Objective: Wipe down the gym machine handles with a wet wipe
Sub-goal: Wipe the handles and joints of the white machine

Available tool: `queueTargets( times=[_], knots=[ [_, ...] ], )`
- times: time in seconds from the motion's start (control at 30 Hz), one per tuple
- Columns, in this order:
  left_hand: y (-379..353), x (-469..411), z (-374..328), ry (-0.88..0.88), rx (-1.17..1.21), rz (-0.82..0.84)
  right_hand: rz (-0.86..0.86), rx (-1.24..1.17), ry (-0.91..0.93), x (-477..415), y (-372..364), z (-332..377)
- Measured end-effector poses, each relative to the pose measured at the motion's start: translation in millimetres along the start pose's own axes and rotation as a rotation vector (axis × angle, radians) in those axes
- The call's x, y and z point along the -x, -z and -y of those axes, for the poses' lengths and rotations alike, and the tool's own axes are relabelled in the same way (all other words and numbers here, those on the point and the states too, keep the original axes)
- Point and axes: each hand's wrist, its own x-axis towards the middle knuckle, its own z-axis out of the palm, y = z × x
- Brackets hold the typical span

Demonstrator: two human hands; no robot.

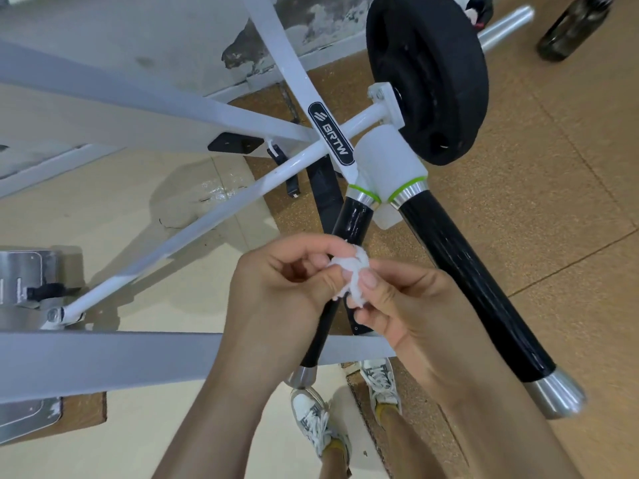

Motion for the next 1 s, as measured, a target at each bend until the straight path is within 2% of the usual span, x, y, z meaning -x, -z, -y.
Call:
queueTargets(
  times=[0.07, 0.17, 0.27, 0.33, 0.43, 0.5, 0.57, 0.67, 0.73, 0.8, 0.9, 1.0],
  knots=[
    [-2.5, 0.9, -2.3, 0.075, 0.182, 0.053, -0.037, -0.165, -0.016, -1.2, -5.7, -4.2],
    [-7.4, 0.0, 0.0, 0.172, 0.248, 0.069, -0.211, -0.360, 0.020, -3.8, -15.5, -16.9],
    [-17.5, -5.5, 1.0, 0.167, 0.193, 0.072, -0.413, -0.194, 0.150, -3.5, -16.4, -25.5],
    [-23.0, -13.1, 2.0, 0.100, 0.112, 0.074, -0.433, -0.133, 0.220, -2.9, -17.5, -25.6],
    [-25.9, -23.6, 2.1, 0.030, -0.033, 0.141, -0.364, -0.255, 0.255, -4.2, -21.3, -28.6],
    [-24.3, -22.5, 3.7, 0.006, -0.056, 0.156, -0.462, -0.329, 0.255, -13.5, -22.9, -32.0],
    [-20.4, -18.1, 8.6, -0.057, -0.077, 0.068, -0.626, -0.331, 0.274, -27.7, -25.6, -33.0],
    [-16.6, -16.2, 22.2, -0.134, -0.212, -0.034, -0.821, -0.058, 0.371, -43.2, -33.3, -33.3],
    [-14.9, -18.2, 29.5, -0.105, -0.211, -0.028, -0.812, 0.058, 0.439, -42.7, -40.1, -35.9],
    [-14.3, -21.1, 32.4, -0.098, -0.199, -0.030, -0.785, 0.069, 0.487, -41.3, -44.0, -36.9],
    [-13.8, -22.4, 36.2, -0.098, -0.173, -0.022, -0.877, 0.030, 0.472, -52.9, -44.9, -34.0],
    [-14.8, -22.6, 36.6, -0.107, -0.160, -0.027, -0.927, -0.139, 0.336, -77.2, -40.5, -28.6]
  ],
)
